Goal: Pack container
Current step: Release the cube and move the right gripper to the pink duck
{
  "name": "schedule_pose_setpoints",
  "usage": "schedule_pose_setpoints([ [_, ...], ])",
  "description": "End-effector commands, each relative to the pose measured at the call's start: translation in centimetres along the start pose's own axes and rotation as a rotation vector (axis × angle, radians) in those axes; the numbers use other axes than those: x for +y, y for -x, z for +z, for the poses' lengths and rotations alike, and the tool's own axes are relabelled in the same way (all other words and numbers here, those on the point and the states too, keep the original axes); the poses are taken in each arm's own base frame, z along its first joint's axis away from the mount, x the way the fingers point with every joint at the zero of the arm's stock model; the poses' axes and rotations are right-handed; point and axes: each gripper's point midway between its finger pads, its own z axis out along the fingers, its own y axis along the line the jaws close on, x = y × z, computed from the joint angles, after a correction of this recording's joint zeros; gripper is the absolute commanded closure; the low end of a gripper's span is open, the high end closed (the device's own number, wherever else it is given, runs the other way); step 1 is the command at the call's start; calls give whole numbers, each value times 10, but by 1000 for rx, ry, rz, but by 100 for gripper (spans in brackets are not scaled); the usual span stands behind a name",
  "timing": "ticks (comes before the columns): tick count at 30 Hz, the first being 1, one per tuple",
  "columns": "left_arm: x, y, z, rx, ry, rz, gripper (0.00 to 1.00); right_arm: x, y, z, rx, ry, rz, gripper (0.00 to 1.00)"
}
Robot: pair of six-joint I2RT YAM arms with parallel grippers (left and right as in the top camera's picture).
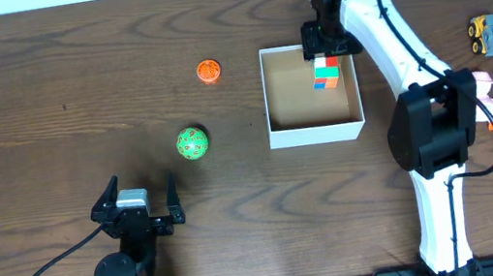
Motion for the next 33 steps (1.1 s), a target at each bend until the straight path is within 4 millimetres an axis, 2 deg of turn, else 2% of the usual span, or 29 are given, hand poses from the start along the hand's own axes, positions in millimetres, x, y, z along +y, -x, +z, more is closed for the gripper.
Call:
schedule_pose_setpoints([
  [1,-1,-15,1,44,-4,-11,2,15,23,-57,-125,98,-50,32],
  [3,-1,-15,1,44,-4,-11,2,16,32,-90,-201,117,-77,30],
  [4,-1,-15,1,44,-4,-11,2,15,34,-98,-222,114,-88,28],
  [5,-1,-15,1,44,-4,-11,2,11,38,-110,-255,102,-98,23],
  [6,-1,-15,1,44,-4,-11,2,2,41,-123,-288,70,-94,10],
  [7,-1,-15,1,44,-4,-11,2,-13,44,-136,-320,17,-74,1],
  [10,-1,-15,1,44,-4,-11,2,-58,40,-159,-348,-119,-20,1],
  [13,-1,-15,1,44,-4,-11,2,-99,24,-165,-282,-194,-53,1],
  [16,-1,-15,1,44,-4,-11,2,-138,2,-159,-166,-230,-58,1],
  [22,-1,-15,1,44,-4,-11,2,-196,-36,-133,31,-205,31,1],
  [29,-1,-15,1,44,-4,-11,2,-238,-65,-82,159,-137,163,1],
  [33,-1,-15,1,44,-4,-11,2,-252,-74,-52,186,-136,172,1],
])
